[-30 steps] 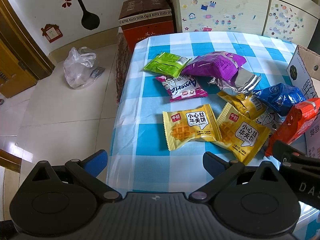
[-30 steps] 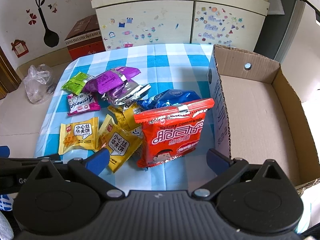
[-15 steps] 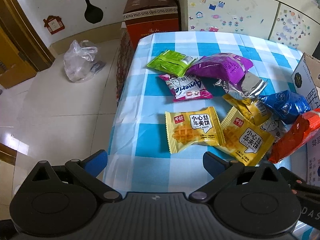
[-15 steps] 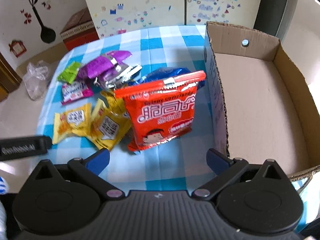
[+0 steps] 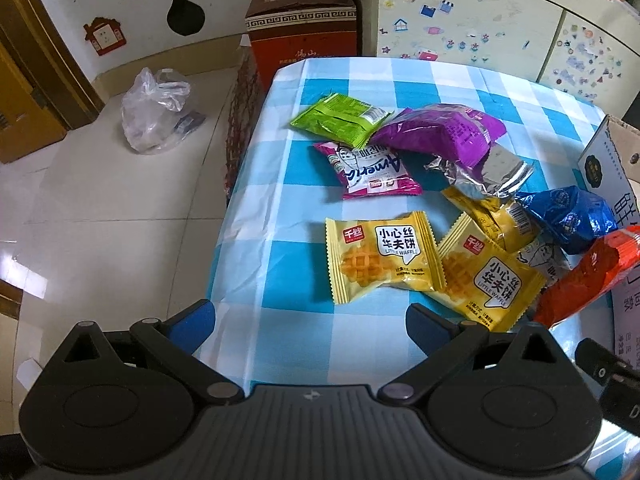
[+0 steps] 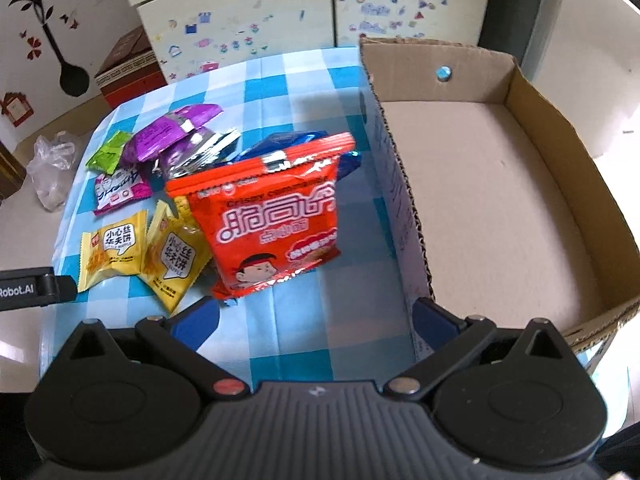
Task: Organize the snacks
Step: 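Close the right tool on the red crisp bag, then lift the red crisp bag with the right tool while the left tool approaches a yellow waffle pack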
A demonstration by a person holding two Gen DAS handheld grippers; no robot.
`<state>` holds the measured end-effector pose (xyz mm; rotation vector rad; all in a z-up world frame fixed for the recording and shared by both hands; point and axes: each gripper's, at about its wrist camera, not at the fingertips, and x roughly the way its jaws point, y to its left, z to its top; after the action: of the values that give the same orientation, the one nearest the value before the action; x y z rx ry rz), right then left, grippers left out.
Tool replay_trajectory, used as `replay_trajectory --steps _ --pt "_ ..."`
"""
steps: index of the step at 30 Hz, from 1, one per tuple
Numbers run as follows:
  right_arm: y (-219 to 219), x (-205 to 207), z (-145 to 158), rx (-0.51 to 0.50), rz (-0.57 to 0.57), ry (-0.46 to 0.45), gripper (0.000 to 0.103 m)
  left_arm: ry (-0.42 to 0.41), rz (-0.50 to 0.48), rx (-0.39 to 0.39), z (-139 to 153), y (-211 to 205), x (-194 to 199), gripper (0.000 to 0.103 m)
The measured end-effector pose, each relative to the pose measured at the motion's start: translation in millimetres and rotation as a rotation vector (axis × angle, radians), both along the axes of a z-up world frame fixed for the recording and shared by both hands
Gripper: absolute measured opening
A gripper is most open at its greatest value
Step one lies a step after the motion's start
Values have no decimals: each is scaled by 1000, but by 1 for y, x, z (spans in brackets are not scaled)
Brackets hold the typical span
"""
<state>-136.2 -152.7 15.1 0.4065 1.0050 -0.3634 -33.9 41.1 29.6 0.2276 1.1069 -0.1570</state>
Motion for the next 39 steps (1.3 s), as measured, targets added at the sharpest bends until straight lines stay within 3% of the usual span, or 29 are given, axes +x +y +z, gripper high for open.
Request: replay_trajectory --steps 5,14,26,28,31,32,39 --pt "-9 -7 4 28 -30 -31 102 1 2 -15 1 -1 1 103" --pt "-11 -11 15 54 26 -209 102 -4 8 -74 5 -2 1 103" --pt "-4 4 3 -26 90 -301 95 28 12 -162 -7 3 9 103" --pt "-5 8 -1 -18 92 -303 89 31 16 -171 -10 4 10 103" --pt "-7 11 -6 12 102 -308 67 53 34 -203 -14 6 13 103" --pt "-6 12 -7 14 101 -312 65 61 39 -219 -15 7 14 103" --pt "-11 3 4 75 84 -339 65 107 57 -298 -21 6 17 103"
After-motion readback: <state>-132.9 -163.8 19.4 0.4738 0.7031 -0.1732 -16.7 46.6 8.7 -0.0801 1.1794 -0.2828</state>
